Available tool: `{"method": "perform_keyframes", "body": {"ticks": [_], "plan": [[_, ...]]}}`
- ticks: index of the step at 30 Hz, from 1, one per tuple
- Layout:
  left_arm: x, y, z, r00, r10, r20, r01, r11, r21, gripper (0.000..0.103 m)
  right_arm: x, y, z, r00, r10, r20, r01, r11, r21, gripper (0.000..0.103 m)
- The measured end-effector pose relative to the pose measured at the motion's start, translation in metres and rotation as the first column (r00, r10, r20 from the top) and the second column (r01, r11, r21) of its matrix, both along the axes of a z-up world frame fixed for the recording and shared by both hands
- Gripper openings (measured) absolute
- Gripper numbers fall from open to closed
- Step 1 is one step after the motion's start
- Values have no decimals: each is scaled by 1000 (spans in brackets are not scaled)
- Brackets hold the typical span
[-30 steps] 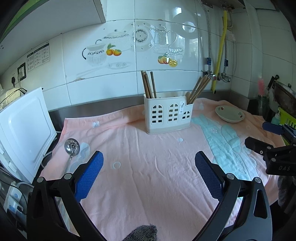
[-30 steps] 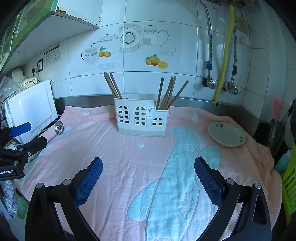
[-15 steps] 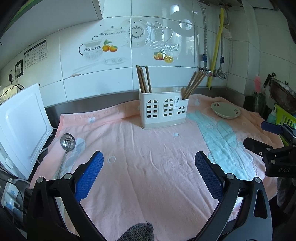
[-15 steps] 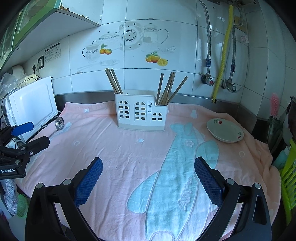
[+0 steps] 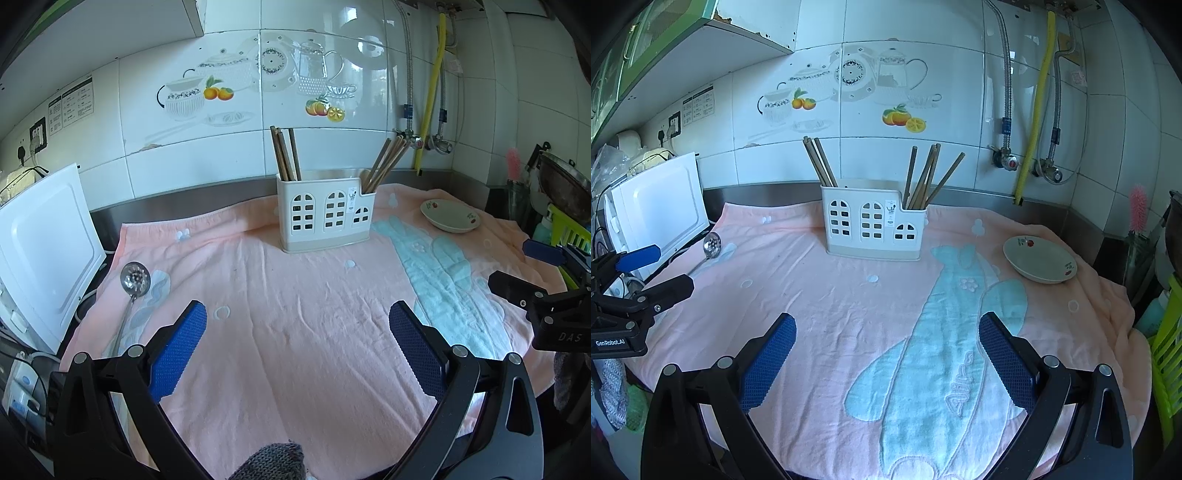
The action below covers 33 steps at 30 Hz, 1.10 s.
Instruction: Organize utensils
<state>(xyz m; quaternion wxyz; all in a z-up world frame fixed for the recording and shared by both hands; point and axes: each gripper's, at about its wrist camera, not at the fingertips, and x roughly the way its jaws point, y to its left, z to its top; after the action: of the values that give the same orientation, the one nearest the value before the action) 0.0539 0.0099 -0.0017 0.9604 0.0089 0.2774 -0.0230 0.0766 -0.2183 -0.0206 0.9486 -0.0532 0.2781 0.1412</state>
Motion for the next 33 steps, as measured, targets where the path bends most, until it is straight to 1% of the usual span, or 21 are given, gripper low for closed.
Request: {"method": "perform_keyframes", "body": {"ticks": [33], "plan": [[4, 2, -8, 1000, -3, -26, 3, 1000, -9, 98, 2, 3, -2, 1000, 4, -11, -4, 1000, 0, 96]]}}
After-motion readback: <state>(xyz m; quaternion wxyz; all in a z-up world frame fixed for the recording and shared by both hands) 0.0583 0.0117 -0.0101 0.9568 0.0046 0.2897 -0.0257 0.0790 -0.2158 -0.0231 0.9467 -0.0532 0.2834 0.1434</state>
